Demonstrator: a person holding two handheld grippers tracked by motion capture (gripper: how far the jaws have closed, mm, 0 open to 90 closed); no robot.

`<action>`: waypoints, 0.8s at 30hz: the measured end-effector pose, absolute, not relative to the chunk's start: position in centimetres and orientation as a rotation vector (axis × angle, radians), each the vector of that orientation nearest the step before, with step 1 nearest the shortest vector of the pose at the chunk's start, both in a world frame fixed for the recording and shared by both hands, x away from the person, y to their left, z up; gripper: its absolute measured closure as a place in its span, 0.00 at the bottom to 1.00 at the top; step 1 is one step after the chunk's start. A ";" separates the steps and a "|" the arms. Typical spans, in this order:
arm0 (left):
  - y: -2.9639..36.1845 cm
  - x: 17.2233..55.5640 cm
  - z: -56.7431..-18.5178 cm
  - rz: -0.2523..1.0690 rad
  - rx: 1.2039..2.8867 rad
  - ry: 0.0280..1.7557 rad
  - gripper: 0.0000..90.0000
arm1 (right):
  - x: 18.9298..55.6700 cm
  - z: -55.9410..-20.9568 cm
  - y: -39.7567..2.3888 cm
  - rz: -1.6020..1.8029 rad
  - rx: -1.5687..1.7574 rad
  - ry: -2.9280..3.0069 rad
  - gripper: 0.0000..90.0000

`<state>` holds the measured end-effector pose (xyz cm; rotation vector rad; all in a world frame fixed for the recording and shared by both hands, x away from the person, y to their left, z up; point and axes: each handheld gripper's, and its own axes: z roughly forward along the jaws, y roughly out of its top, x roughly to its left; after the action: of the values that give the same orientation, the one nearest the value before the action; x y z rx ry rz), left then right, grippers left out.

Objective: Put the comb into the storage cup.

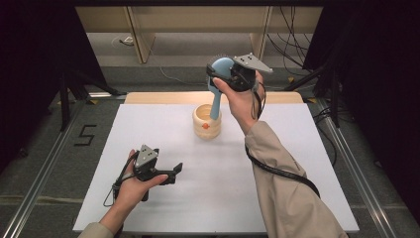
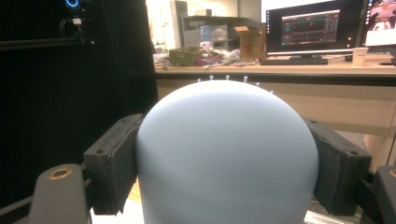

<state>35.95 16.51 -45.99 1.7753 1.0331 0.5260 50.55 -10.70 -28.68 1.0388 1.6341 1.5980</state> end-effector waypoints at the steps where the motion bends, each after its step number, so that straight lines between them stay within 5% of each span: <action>1: 16.5 35.9 -46.0 0.525 1.777 1.032 0.00 | 50.6 -28.7 -10.7 1.598 1.039 1.632 0.24; 24: 16.6 36.0 -45.9 0.533 1.774 1.034 0.00 | 51.0 -28.8 -10.6 1.604 1.048 1.614 0.24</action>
<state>35.95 16.64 -45.90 1.7745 1.0335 0.5331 51.01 -10.60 -28.79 1.0482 1.6143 1.6039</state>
